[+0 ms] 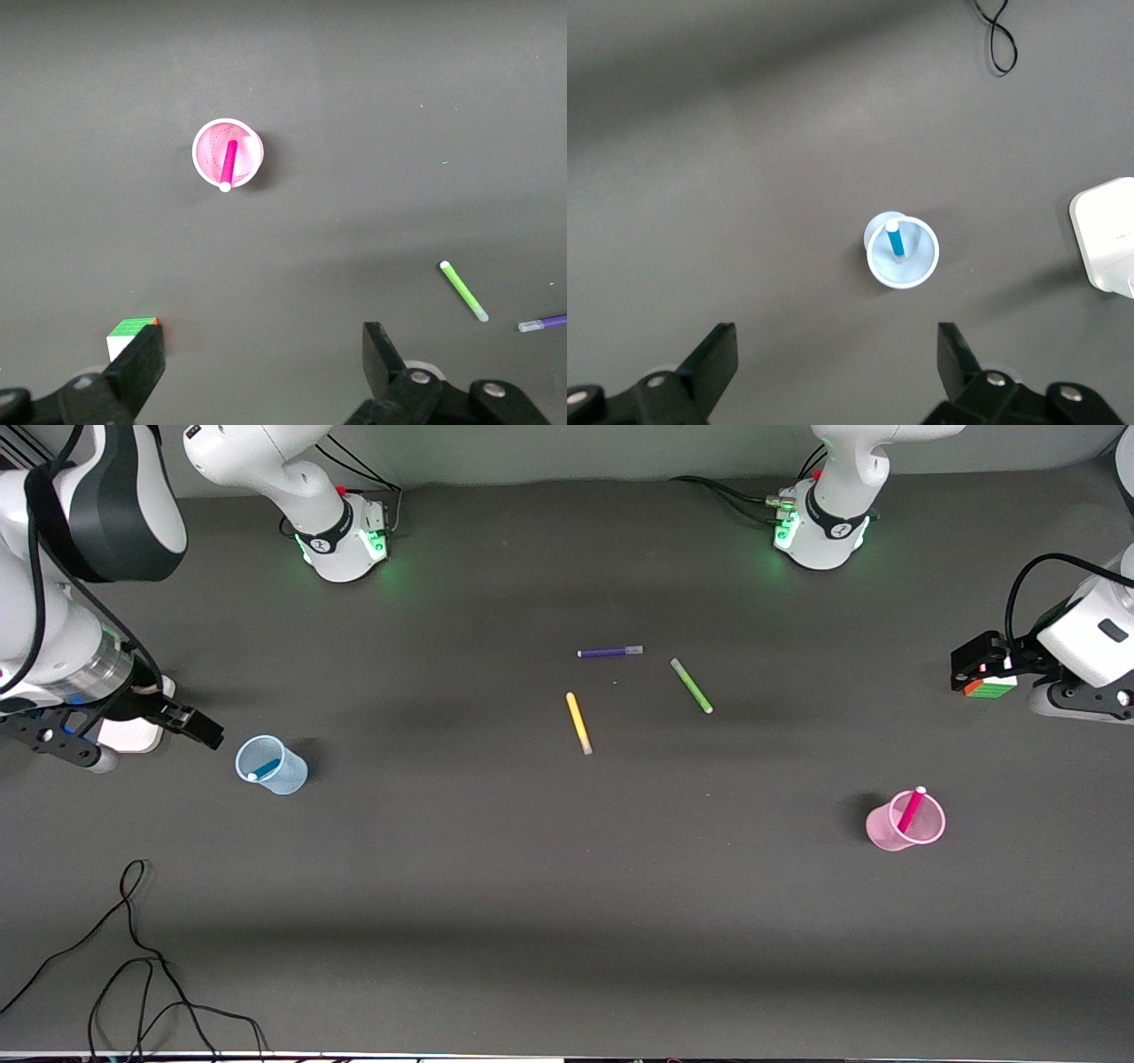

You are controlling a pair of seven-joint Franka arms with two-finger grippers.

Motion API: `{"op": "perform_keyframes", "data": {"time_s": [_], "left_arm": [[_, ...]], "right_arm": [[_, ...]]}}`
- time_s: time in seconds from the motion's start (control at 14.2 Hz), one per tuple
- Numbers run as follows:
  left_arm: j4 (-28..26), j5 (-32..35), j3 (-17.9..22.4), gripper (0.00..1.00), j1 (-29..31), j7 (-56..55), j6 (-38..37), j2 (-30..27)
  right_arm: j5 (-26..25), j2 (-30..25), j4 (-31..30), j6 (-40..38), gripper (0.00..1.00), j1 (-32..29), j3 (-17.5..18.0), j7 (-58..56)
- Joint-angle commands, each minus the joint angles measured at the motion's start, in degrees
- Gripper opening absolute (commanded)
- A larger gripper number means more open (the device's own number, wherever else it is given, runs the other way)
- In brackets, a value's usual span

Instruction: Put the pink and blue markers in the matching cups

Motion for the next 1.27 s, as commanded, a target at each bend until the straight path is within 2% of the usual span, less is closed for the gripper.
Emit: {"op": "perform_keyframes", "data": {"time_s": [0.0,0.07,0.14,0.28,0.42,0.49,0.63,0.85,1.2], "left_arm": [[-0.78,-0.45,-0.02,1.0,-0.21,-0.47,-1.01,-1.68],[-0.78,-0.45,-0.02,1.0,-0.21,-0.47,-1.1,-1.68],[-0.78,-0.45,-0.02,1.0,-0.21,-0.39,-1.19,-1.77],[-0.78,-0.45,0.16,1.0,-0.12,-0.21,-1.72,-1.77],[-0.78,-0.45,0.16,0.99,-0.12,-0.12,-1.98,-1.77],[-0.78,-0.45,0.16,1.0,-0.12,-0.12,-2.15,-1.77],[-0.43,-0.37,0.16,1.0,-0.21,-0.12,-2.16,-1.6],[-0.34,-0.1,0.24,1.0,-0.21,0.49,-2.6,-1.51],[0.8,-0.1,0.16,1.0,-0.3,0.58,-2.77,-0.98]], "right_arm": [[2.01,-0.36,2.73,-3.3,1.0,0.72,-0.71,-0.69],[2.36,-1.67,2.9,-4.35,1.0,-0.85,-0.18,-0.69],[3.76,-2.99,2.9,-4.71,1.0,-4.08,2.17,-0.78],[7.36,-4.58,2.55,-4.89,1.0,-17.14,13.82,-4.62],[7.55,-5.11,2.64,-6.81,1.0,-30.25,27.27,-7.28],[7.64,-5.11,2.73,-6.82,1.0,-32.57,29.94,-7.28],[7.64,-5.37,2.64,-7.34,1.0,-32.94,29.88,-8.5],[11.5,-7.57,2.46,-10.24,1.0,-34.69,29.18,-14.22],[11.16,-8.19,2.46,-13.15,1.0,-34.79,29.09,-18.27]]}}
